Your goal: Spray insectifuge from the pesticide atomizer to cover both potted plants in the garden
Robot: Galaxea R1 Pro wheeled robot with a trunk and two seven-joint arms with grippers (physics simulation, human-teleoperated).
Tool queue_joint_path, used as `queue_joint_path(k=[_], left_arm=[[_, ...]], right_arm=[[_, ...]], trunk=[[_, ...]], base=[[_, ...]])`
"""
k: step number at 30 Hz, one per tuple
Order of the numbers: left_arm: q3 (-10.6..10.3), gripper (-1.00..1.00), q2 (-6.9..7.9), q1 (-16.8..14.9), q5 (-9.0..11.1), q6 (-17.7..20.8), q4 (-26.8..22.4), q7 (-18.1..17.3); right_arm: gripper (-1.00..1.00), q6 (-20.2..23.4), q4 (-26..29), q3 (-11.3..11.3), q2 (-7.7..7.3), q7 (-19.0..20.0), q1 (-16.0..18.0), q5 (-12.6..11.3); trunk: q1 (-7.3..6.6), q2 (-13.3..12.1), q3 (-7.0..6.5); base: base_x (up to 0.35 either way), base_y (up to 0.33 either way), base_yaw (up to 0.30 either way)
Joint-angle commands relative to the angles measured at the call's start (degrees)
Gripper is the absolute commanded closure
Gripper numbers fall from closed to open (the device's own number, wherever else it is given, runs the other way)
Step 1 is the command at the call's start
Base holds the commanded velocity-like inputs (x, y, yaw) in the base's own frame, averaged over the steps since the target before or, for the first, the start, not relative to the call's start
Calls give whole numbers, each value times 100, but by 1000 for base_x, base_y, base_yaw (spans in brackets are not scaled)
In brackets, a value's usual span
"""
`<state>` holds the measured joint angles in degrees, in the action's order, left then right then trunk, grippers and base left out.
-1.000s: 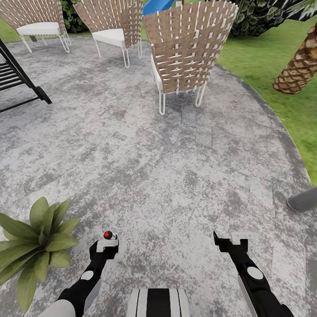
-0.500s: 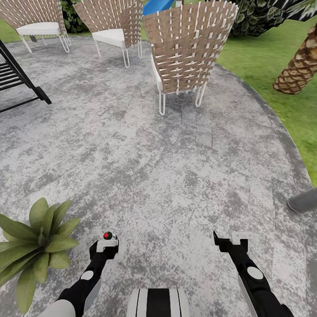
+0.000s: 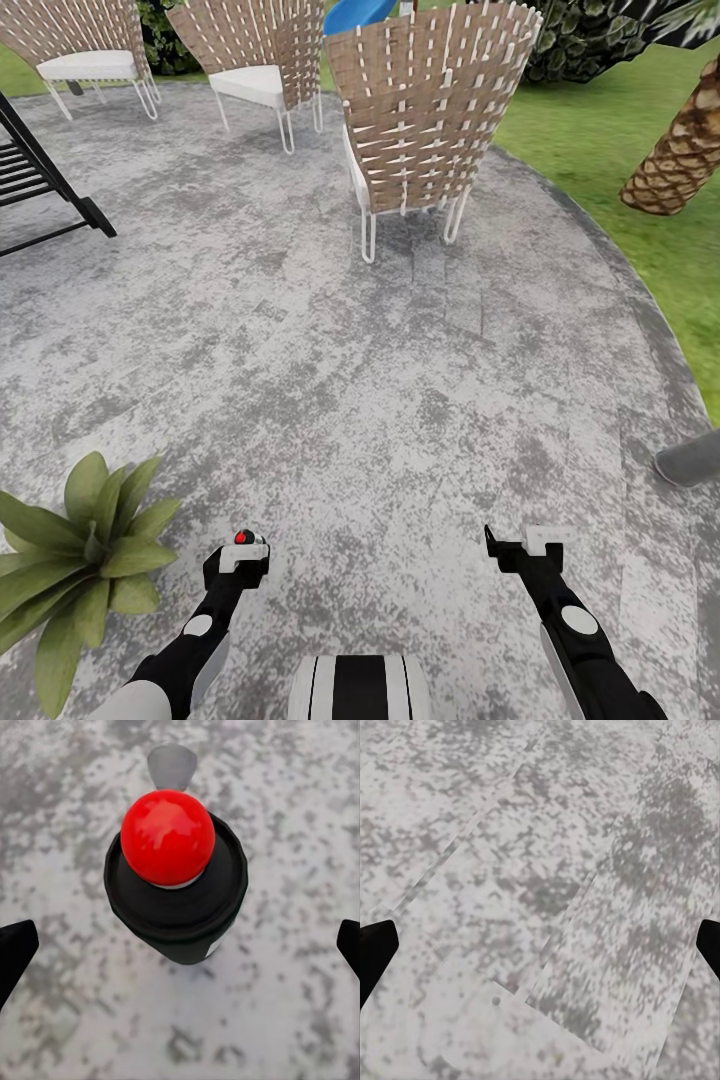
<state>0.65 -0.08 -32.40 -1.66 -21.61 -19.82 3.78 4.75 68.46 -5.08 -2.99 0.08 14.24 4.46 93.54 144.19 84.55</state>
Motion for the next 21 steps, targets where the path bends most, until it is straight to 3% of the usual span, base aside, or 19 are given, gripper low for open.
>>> queue_joint_path(k=[1, 21], left_arm=[[6, -100, -1, -3, -18, -19, 5, 17], [6, -100, -1, 0, -18, -19, 5, 17]], right_arm=[[-100, 35, 9, -1, 0, 1, 1, 47], [-100, 35, 9, -1, 0, 1, 3, 48]], trunk=[[-1, 1, 3], [-1, 1, 3]], base=[[4, 0, 0], [14, 0, 0]])
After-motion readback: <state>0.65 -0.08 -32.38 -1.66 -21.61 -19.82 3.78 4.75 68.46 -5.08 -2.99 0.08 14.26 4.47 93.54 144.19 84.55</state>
